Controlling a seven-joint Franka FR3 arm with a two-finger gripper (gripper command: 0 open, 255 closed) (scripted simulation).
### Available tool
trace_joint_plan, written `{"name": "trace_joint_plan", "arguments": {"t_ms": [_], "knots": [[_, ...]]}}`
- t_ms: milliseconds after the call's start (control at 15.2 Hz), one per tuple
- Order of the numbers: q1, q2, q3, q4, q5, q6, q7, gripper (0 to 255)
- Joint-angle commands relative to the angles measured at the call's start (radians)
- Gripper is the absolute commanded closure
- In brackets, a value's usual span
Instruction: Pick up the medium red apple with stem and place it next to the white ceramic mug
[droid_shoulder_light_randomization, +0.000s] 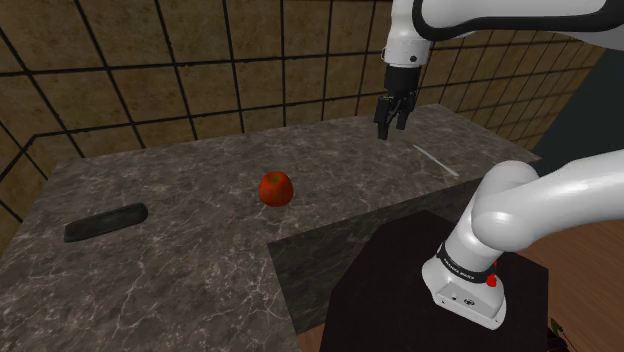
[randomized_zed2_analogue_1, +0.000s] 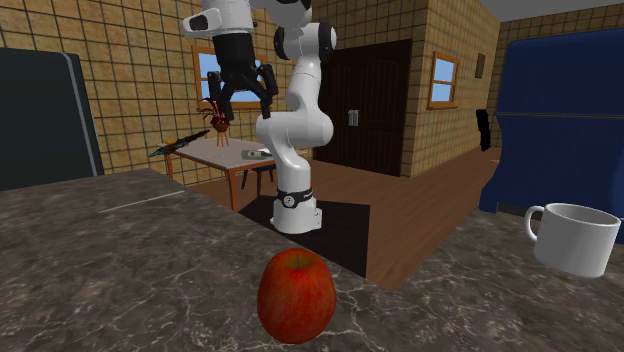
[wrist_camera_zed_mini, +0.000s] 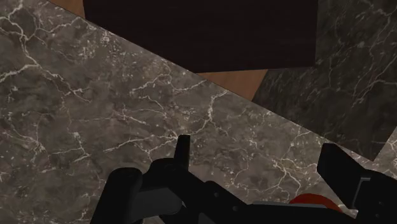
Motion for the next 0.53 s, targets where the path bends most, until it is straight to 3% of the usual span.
{"name": "trace_joint_plan", "arguments": {"t_ms": [0,462], "knots": [[0.0,0.0,0.0,0.0,0.0,0.0,0.0,0],[0.073,0.21,0.05,0.046,0.02,0.208,-0.049,0]]}}
